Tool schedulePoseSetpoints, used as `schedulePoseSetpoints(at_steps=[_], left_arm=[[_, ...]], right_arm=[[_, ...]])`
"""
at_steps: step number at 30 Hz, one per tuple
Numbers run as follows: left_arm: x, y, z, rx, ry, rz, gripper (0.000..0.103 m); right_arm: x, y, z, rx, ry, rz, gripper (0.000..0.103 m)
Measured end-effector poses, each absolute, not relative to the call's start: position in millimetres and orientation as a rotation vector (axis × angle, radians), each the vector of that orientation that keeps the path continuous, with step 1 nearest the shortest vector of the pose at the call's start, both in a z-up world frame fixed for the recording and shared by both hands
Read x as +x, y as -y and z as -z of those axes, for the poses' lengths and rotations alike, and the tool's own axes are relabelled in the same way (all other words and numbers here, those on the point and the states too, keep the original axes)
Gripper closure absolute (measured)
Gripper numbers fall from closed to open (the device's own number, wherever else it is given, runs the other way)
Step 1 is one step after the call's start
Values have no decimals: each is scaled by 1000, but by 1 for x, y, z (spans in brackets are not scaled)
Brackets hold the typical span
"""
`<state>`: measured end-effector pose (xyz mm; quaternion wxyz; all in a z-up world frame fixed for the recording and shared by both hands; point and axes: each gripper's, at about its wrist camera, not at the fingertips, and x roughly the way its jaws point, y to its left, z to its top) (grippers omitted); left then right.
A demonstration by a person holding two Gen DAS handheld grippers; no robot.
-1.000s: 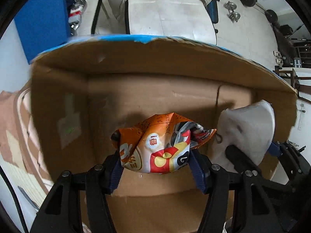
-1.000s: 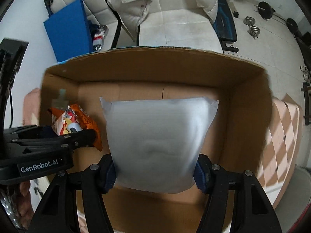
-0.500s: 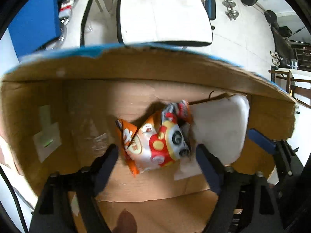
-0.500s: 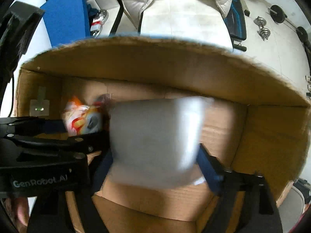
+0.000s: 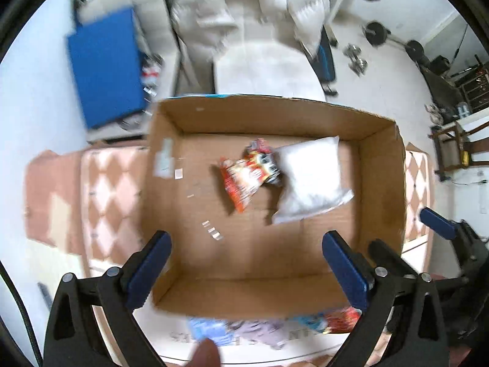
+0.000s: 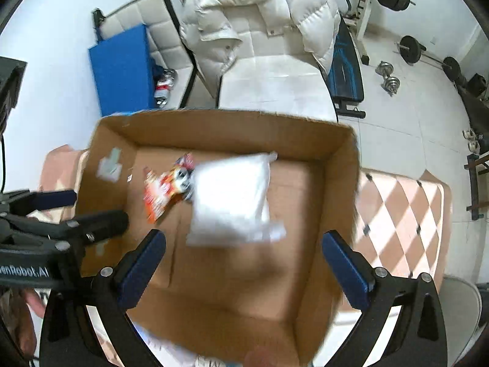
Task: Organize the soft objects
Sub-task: 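Lower both held bags into the cardboard box and open both grippers, then grasp the blue wipes pack with left gripper while right grasps red snack bag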
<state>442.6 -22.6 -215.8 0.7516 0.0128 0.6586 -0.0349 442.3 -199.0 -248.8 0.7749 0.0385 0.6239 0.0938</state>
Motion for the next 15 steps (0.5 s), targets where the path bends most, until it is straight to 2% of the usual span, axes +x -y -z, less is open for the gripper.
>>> schedulePoseSetpoints(at_steps=[3,6,11,15], left_arm=[[389,6,204,71,-1350,4,2],[339,-11,218,110,-1339,-60,2],[290,-32,285,79,-1504,-86,2],[271,-38,332,92,-1586,-111,2]], right_arm=[[398,206,234,46,-1314,-194,0],[352,209,233,-28,-1299,-150,0],[293,220,274,-65,-1406,-114,1],[269,221,321,-23,-1532,-130,8]])
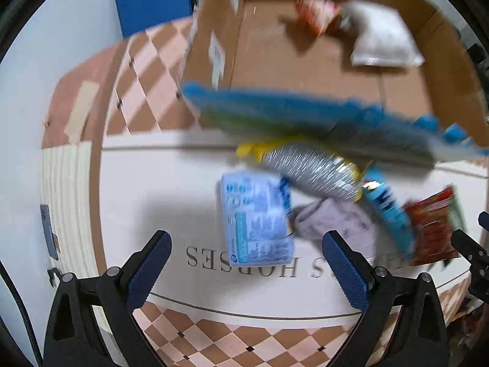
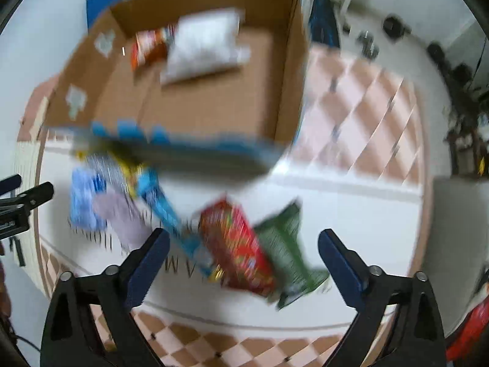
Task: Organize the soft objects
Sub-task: 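Grasp the blue wipes pack with left gripper while right grasps red snack bag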
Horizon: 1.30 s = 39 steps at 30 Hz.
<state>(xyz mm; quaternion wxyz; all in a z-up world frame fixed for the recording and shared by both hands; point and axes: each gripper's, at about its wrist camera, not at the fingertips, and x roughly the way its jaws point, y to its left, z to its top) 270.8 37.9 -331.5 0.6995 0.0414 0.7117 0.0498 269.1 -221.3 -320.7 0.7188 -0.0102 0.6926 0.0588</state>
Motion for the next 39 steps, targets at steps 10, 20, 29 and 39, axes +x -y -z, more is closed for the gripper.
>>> schedulePoseSetpoints(at_steps=[10,20,29,39], left_arm=[[268,-48,371,69,-1651,-112,2],[271,-56,385,14,-1683,-93,2],[283,-37,412,142,-1717,-59,7],[233,-65,415,56,-1751,-77,48]], right_arm=[[263,240,389,207,-1678,-101,65],[194,294,404,417,-1786,-19,48],[188,265,403,277,-1756,-10,22],[166,235,420,196,-1792,-18,48]])
